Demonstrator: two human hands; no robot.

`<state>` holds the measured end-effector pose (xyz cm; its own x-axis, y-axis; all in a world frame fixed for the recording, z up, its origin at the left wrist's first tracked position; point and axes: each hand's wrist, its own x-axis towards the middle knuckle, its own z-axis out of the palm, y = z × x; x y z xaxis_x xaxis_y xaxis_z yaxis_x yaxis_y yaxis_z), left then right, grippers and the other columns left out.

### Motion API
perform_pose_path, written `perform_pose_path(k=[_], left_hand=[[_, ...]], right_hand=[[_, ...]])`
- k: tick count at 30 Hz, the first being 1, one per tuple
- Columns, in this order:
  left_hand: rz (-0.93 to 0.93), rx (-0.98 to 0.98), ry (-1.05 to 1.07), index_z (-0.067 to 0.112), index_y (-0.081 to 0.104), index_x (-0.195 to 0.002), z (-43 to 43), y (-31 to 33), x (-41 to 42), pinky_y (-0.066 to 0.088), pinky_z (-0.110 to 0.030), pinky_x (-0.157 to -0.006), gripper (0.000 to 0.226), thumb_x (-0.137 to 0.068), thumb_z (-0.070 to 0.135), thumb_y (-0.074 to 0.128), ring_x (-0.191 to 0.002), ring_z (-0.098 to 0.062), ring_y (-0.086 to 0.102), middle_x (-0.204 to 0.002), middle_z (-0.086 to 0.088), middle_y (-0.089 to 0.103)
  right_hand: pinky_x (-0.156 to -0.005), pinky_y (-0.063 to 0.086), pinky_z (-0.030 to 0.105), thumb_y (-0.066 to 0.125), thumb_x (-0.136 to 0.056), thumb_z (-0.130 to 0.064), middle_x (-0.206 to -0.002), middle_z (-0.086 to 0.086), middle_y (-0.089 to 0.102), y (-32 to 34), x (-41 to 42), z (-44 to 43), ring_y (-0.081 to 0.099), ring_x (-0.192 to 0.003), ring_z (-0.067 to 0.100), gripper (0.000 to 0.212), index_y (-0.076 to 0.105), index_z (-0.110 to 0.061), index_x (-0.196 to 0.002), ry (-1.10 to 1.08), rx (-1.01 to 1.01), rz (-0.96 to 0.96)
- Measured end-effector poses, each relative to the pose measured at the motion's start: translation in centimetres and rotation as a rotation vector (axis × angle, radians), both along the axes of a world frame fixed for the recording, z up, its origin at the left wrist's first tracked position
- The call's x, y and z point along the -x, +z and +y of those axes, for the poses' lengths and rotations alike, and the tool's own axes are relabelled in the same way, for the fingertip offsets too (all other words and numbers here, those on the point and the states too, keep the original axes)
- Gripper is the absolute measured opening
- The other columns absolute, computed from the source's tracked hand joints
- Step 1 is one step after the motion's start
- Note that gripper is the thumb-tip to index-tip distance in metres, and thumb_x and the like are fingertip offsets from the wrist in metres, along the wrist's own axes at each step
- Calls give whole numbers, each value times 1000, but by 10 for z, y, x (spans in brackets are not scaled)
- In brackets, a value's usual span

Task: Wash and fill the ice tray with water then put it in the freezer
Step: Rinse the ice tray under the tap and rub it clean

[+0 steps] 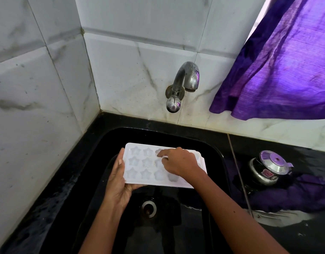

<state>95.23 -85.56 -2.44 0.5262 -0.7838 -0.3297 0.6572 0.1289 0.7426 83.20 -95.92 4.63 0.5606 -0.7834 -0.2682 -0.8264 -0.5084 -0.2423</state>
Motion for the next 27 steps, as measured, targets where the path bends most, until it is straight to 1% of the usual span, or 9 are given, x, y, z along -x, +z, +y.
perform_pose_path(k=[3, 8, 10, 13, 16, 20, 23, 25, 27], left_hand=[[5, 1, -10, 32, 47, -133, -1, 0, 1, 58, -44, -53, 36, -98, 29, 40, -84, -16, 71, -102, 12, 70], [8, -11, -35, 32, 47, -134, 0, -2, 1, 58, -45, -55, 36, -98, 31, 40, -91, -20, 70, -118, 4, 65], [8, -10, -29, 33, 48, -133, 0, -2, 1, 58, -45, -54, 35, -99, 30, 40, -90, -19, 70, -114, 7, 66], [8, -7, -23, 36, 50, -127, 1, -1, 1, 58, -43, -53, 31, -99, 30, 38, -84, -16, 71, -101, 13, 69], [6, -13, -24, 35, 49, -130, 0, -1, 0, 58, -43, -53, 33, -99, 30, 38, -85, -16, 71, -105, 12, 68], [4, -22, -34, 34, 47, -134, 0, -3, -1, 58, -44, -54, 36, -99, 31, 39, -89, -18, 70, -113, 8, 65], [7, -18, -30, 33, 48, -134, 0, -3, -1, 58, -44, -54, 36, -99, 31, 40, -91, -19, 70, -117, 6, 65], [8, -17, -24, 32, 48, -134, 0, -4, -3, 58, -44, -55, 36, -99, 30, 41, -94, -21, 69, -121, 4, 64], [16, -9, -14, 31, 49, -133, 0, -3, -3, 58, -45, -54, 36, -99, 28, 42, -93, -21, 70, -118, 5, 65]], right_hand=[[-76, 42, 27, 35, -96, -23, -117, 3, 63, 0, 0, -3, 60, -101, 25, 37, 55, -35, -126, -7, 42, 10], [-72, 41, 26, 36, -96, -23, -114, 0, 65, -1, -3, -3, 61, -98, 23, 36, 58, -34, -123, -5, 61, -6], [-71, 41, 25, 36, -96, -23, -115, -1, 65, -2, -4, -2, 61, -97, 22, 36, 58, -34, -123, 1, 53, -11], [-78, 43, 28, 35, -97, -24, -124, -2, 60, -1, -4, -1, 58, -107, 24, 38, 56, -35, -125, 4, 17, -5], [-78, 40, 27, 34, -96, -24, -126, 0, 58, 1, -1, 0, 56, -110, 24, 39, 54, -37, -127, 7, -4, 0], [-72, 39, 26, 35, -96, -24, -118, 0, 62, 4, 1, -2, 59, -103, 24, 37, 59, -36, -121, -6, 31, -4], [-67, 38, 25, 37, -93, -23, -106, 1, 66, 8, -1, -2, 61, -90, 22, 36, 60, -36, -118, -7, 40, -69], [-69, 39, 26, 37, -93, -22, -106, 3, 66, 11, -6, 0, 59, -87, 23, 38, 58, -37, -121, 28, 23, -87], [-77, 43, 28, 37, -93, -23, -114, 4, 64, 10, -13, 2, 59, -98, 24, 39, 55, -38, -125, 68, 5, -69]])
